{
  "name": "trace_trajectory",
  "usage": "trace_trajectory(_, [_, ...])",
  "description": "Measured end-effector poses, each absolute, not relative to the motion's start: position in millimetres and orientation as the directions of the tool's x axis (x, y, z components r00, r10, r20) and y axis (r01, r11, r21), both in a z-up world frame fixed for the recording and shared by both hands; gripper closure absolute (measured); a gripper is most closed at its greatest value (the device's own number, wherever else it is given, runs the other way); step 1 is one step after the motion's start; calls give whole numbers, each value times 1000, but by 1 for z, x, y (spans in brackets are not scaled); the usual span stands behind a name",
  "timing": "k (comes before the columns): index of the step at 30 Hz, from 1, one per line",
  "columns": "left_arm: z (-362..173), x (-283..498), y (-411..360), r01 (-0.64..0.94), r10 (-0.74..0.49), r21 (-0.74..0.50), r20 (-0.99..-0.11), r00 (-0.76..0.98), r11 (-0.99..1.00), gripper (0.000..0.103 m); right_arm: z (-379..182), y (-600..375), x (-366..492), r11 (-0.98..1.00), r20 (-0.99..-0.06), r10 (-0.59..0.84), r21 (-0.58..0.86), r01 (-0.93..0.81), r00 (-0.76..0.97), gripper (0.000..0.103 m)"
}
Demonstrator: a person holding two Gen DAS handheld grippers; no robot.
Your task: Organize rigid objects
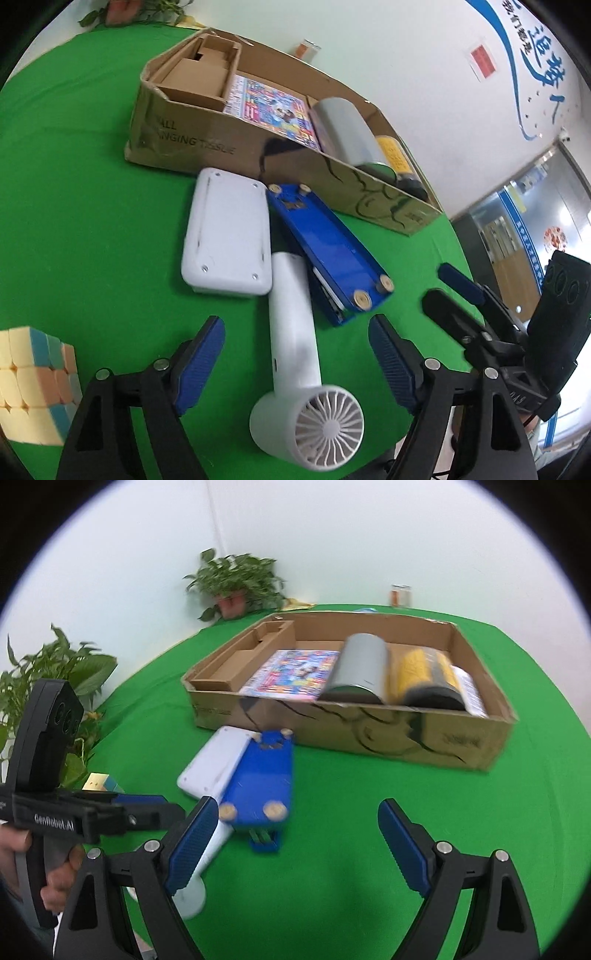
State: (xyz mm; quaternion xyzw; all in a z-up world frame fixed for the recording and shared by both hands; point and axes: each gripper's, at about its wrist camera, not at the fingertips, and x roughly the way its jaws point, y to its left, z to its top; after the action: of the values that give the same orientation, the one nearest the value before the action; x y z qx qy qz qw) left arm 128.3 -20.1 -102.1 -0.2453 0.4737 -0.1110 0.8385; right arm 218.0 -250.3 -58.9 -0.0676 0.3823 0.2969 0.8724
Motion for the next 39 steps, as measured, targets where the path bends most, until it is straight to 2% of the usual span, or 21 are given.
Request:
trace_trajectory(2, [-100,130,-19,-52,-414,-519,-734,538,853,24,-71,-235,231,804,-732,481,148,-576,483,15])
trace_trajectory(4, [-97,132,-19,-54,-409,-517,-733,544,854,24,-87,-227,244,810,-766,471,179,-559,437,25])
trace_trajectory(6, [-96,138,-22,-56,-402,-510,-736,545,858,24,-101,-227,250,801,-775,501,249,-544,384,46])
trace_trajectory(8, [-93,142,-25,-42,-403,-506,-733,548,862,24,-104,-232,250,789,-767,533,297,-538,358,59])
trace_trajectory(10, [-88,144,-30,-20,-413,-505,-727,548,863,24,-102,-237,242,807,-771,493,233,-542,403,64])
trace_trajectory(12, [-86,151,-39,-1,-430,-512,-723,541,859,24,-99,-245,236,816,-758,482,205,-541,439,85])
trace_trajectory(14, [-85,158,-49,18,-446,-516,-721,530,856,24,-96,-258,230,846,-768,409,116,-520,494,89])
trace_trajectory(16, [-82,164,-61,49,-461,-514,-718,521,856,24,-100,-278,232,873,-784,365,101,-477,501,92])
trace_trajectory(17, [-81,167,-67,63,-467,-512,-719,514,857,24,-106,-286,235,880,-807,357,121,-459,471,102])
trace_trajectory(21, [-87,189,-94,87,-482,-500,-751,452,861,24,-123,-318,232,913,-846,297,116,-392,442,102])
trace_trajectory(26, [-99,214,-127,115,-513,-508,-782,353,853,26,-104,-362,223,943,-806,283,135,-304,520,100])
trace_trajectory(28, [-105,223,-138,115,-518,-510,-795,315,853,29,-91,-364,214,932,-775,305,123,-341,554,74])
trace_trajectory(29, [-108,227,-142,110,-517,-510,-802,299,853,29,-85,-361,204,923,-746,320,105,-371,584,38])
trace_trajectory(30, [-107,230,-144,107,-501,-494,-810,305,863,29,-82,-359,198,914,-719,340,100,-394,606,19])
trace_trajectory(31, [-108,231,-144,97,-500,-495,-815,293,864,29,-80,-353,184,892,-672,389,104,-440,630,18])
trace_trajectory(34, [-112,237,-144,68,-543,-545,-798,262,835,29,-86,-332,173,845,-663,441,78,-530,605,19])
trace_trajectory(39, [-119,238,-149,45,-618,-623,-761,198,781,29,-105,-300,165,839,-671,347,-89,-536,655,21])
